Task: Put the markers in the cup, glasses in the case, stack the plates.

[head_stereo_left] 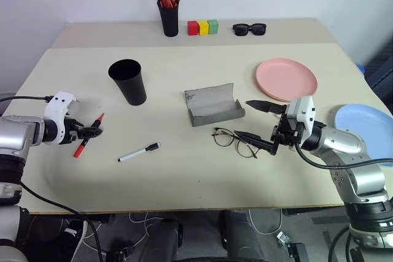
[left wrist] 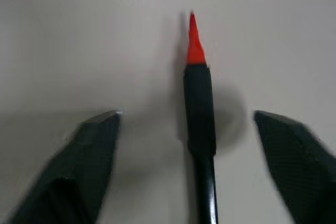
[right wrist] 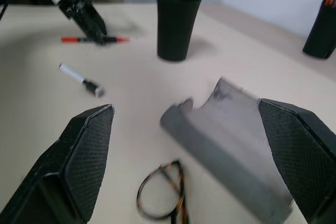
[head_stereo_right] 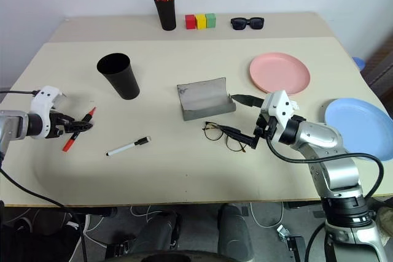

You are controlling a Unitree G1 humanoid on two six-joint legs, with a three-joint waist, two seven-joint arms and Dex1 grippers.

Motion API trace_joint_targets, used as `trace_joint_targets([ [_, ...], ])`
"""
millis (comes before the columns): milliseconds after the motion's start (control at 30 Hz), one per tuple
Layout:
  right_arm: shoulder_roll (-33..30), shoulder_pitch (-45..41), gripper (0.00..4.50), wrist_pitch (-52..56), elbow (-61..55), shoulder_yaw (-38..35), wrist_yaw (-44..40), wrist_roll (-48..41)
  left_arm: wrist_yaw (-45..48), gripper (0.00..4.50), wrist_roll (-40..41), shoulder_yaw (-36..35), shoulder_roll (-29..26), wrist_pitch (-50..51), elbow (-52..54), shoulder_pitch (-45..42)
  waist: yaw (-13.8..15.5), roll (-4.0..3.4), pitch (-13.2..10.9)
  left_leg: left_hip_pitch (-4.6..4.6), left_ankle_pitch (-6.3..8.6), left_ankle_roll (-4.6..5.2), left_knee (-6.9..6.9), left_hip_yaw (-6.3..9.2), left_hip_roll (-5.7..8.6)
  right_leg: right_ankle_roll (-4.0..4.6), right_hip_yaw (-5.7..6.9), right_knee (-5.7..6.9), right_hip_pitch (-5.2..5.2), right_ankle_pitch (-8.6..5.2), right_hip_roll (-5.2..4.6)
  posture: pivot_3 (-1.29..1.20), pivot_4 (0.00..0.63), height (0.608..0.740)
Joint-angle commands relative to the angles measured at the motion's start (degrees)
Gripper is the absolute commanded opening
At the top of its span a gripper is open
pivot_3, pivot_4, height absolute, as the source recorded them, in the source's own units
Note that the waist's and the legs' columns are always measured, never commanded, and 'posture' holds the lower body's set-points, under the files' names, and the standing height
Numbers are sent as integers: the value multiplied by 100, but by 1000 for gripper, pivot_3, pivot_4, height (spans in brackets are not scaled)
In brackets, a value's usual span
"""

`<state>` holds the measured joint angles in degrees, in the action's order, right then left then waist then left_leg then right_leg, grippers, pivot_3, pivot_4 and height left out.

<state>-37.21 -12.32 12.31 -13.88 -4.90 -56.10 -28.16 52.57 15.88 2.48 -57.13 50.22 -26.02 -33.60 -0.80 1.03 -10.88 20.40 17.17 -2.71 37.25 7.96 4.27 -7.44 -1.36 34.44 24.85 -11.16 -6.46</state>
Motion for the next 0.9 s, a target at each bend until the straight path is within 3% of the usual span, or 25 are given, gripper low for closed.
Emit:
trace_joint_targets([
  [33, -47, -42, 4500, -79, -242, -246, 72, -88, 230, 2117, -158, 233, 29, 157, -59, -105, -4, -1, 0, -2, 0, 0, 1, -1, 1, -1, -1, 1, -2, 0, 0, 0, 150, 740],
  [167, -34, 87, 4500, -139, -287, -226, 67, -40, 344, 75, -193, 150, 56, 38, -29, -97, -5, -1, 1, -6, 0, 0, 0, -1, -1, -1, -1, 2, -4, 0, 0, 0, 150, 740],
  [300, -26, 117, 4500, -187, -232, -214, 47, -12, 133, 23, -205, -281, 23, -558, -39, -92, -1, -1, 0, -5, 0, 0, 2, 0, -1, -1, -1, 2, -4, 0, 0, 0, 150, 740],
  [467, -5, 66, 4500, -227, -138, -153, 6, 10, -275, 23, 363, -1877, 293, -2461, 43, -26, 8, 6, -1, 1, -2, -3, 4, 4, -5, 1, 0, 0, 1, 2, -1, 0, 150, 740],
  [633, 21, -46, 4500, -244, -14, -115, -43, 33, -153, 23, 1114, -2923, 628, -3177, 455, 33, -6, 5, 0, 1, -2, -4, -1, -1, -5, 2, -1, -4, 4, 2, -5, 0, 150, 740],
  [767, 27, -137, 4500, -170, 80, -112, -163, -100, -758, 23, 1214, -3184, 1409, -4412, 369, -694, 103, 11, 3, 2, -5, -9, 12, 7, -4, -2, 5, -4, -7, 10, -5, 0, 150, 740],
  [900, 142, -281, 4500, -68, 90, -151, -88, -239, -978, 23, 791, -2685, 1922, -5120, -350, -1539, 156, 14, 5, 5, -5, -9, 31, 5, 0, -10, 6, -22, -20, 31, -4, 0, 150, 740],
])
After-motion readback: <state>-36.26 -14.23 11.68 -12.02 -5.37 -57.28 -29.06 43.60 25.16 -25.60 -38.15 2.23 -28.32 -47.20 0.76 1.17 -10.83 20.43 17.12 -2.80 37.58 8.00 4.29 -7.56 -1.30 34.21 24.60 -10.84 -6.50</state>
